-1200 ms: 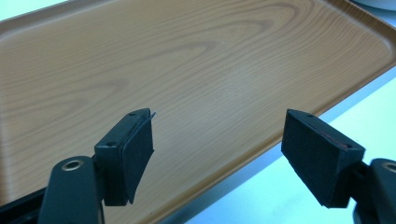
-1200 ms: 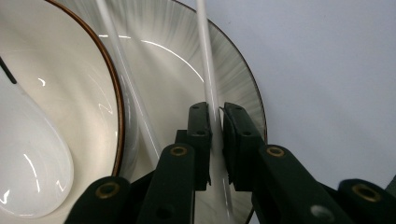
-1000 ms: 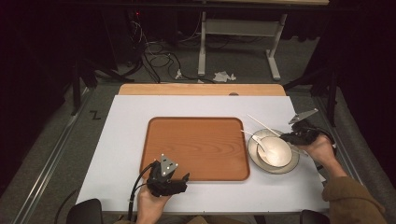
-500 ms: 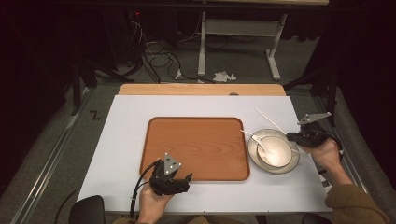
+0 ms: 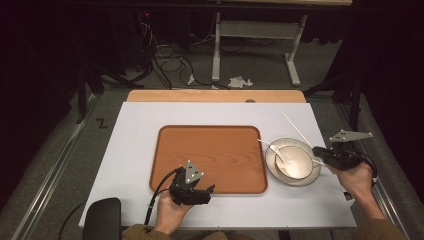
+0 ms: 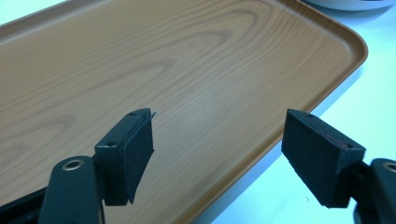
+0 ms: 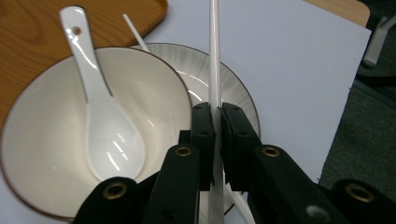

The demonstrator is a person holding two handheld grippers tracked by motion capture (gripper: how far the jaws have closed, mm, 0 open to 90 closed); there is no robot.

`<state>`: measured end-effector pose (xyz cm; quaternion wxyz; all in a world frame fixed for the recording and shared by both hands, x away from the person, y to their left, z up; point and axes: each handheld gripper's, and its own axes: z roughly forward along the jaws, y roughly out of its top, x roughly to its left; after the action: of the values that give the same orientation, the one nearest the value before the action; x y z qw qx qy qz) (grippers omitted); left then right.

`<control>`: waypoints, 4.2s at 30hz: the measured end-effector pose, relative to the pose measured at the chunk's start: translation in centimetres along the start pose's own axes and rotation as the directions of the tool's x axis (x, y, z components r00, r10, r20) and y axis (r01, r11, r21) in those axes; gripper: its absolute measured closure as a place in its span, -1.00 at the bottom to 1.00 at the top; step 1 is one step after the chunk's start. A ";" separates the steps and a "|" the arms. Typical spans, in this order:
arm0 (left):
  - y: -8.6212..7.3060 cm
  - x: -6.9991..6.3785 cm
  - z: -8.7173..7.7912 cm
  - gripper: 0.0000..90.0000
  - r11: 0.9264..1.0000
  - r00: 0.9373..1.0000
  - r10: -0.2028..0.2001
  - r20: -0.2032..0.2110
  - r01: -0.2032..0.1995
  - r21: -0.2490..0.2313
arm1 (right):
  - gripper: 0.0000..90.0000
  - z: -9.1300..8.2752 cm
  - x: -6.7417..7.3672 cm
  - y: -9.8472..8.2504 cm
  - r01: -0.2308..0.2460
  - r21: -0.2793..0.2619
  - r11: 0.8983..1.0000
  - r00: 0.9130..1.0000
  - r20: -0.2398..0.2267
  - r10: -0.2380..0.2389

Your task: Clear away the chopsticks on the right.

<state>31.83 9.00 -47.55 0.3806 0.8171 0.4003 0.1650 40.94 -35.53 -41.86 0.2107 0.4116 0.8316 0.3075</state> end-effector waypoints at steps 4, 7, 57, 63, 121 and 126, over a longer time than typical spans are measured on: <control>0.3 -0.1 0.2 -0.44 1.000 1.000 0.009 0.013 -0.009 -0.005 | 0.90 -1.1 1.8 0.2 0.007 -0.033 0.999 1.000 -0.009 -0.008; 0.4 -0.2 0.3 -0.44 1.000 1.000 0.015 0.018 -0.015 -0.004 | 0.90 -1.7 3.1 0.3 0.020 -0.039 0.999 1.000 -0.021 -0.021; 0.0 -0.4 -0.1 -0.44 1.000 1.000 0.016 -0.003 -0.016 0.007 | 0.90 9.0 15.4 3.7 0.126 0.088 0.988 0.970 -0.219 -0.105; -0.5 -0.3 -0.5 -0.45 1.000 1.000 -0.002 -0.024 0.003 0.011 | 0.90 10.1 15.6 4.2 0.129 0.090 0.987 0.967 -0.231 -0.105; -0.3 -0.5 0.4 -0.46 0.999 1.000 0.019 0.011 -0.019 0.042 | 0.61 6.6 14.7 3.9 0.117 -0.015 0.993 0.975 -0.189 -0.118; 0.1 -0.4 0.8 -0.46 0.999 0.999 0.014 0.037 -0.015 0.043 | 0.62 4.8 14.1 3.4 0.095 -0.032 0.995 0.979 -0.180 -0.099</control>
<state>32.11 8.25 -48.03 0.3692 0.8309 0.3907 0.1441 37.65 -20.88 -44.35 0.1535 0.3382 0.8629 0.3427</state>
